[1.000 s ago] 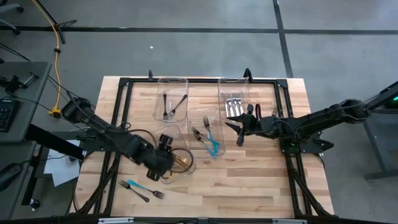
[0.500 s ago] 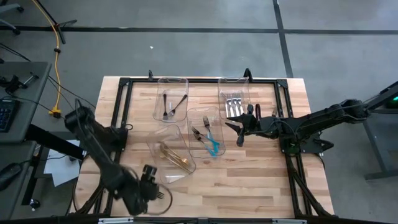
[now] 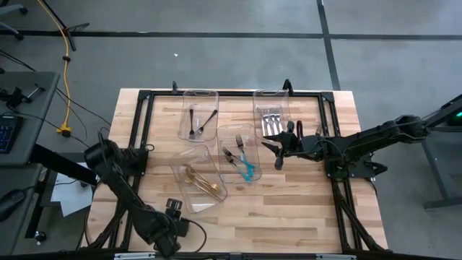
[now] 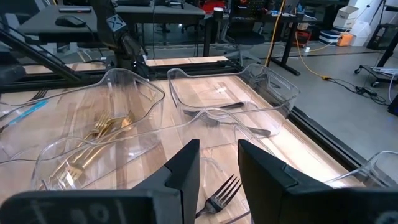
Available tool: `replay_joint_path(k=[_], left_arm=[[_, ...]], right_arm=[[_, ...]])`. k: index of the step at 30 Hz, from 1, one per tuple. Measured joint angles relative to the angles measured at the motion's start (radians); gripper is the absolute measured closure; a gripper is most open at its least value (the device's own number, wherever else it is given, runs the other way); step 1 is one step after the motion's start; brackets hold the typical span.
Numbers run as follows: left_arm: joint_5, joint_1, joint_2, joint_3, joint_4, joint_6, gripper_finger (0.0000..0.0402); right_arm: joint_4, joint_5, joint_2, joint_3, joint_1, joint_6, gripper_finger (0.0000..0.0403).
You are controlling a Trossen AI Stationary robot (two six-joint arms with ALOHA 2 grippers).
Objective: Sort silverware by color (type)
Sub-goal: Put the blue fork into the center transparent bin
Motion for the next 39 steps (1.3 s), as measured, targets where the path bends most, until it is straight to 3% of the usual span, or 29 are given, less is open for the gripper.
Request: replay_joint_path(k=[8,17,39], left_arm=[[0.054,0.004,-0.021,-0.115,0.136,-0.024,0.022],[0.07,0.023,-0.026,-0.191,0.171,-0.049,0.022],[0.122,0.065,-0.024,-0.2,0.184,-0.04,0.022]], right_arm=[[0.0,-0.001,0.0,0.0,0.0,-0.001,0.03],[0.004,-0.006,0.0,0.0,0.0,-0.019,0.03],[0.0,-0.004,0.0,0.0,0.0,-0.019,0.03]])
